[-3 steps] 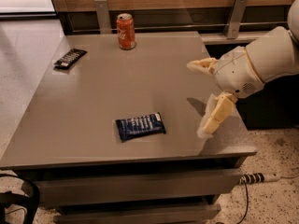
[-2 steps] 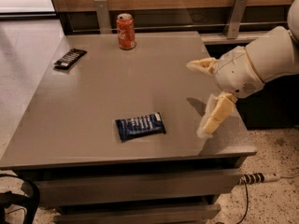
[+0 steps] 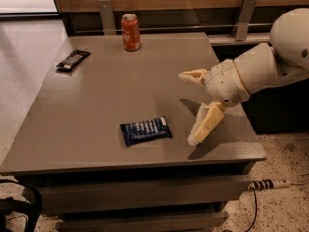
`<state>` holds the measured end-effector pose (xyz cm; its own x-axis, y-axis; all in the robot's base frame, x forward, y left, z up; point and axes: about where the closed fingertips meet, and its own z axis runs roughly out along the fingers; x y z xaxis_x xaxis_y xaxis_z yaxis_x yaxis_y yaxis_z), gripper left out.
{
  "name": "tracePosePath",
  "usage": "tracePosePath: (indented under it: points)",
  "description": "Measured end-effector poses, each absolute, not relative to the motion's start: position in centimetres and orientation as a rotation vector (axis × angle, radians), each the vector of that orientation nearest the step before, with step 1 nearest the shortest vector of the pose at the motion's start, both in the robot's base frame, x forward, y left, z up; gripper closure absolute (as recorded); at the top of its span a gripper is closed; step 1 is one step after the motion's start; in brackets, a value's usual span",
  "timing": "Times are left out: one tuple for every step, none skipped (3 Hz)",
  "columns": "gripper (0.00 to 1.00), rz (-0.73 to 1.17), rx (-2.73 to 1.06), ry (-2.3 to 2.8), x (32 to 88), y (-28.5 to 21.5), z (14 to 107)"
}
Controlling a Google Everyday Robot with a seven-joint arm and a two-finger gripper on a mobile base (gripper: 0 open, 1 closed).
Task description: Move rxbar blueberry near rxbar chocolate
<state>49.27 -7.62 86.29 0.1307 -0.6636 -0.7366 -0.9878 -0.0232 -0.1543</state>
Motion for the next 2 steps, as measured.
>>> tracePosePath:
  points:
    - [0.0,0.687,-1.728,1.6,49.6,-5.7,84.8]
    - [0.0,0.722,-1.682,1.613,49.3,-4.4,83.8]
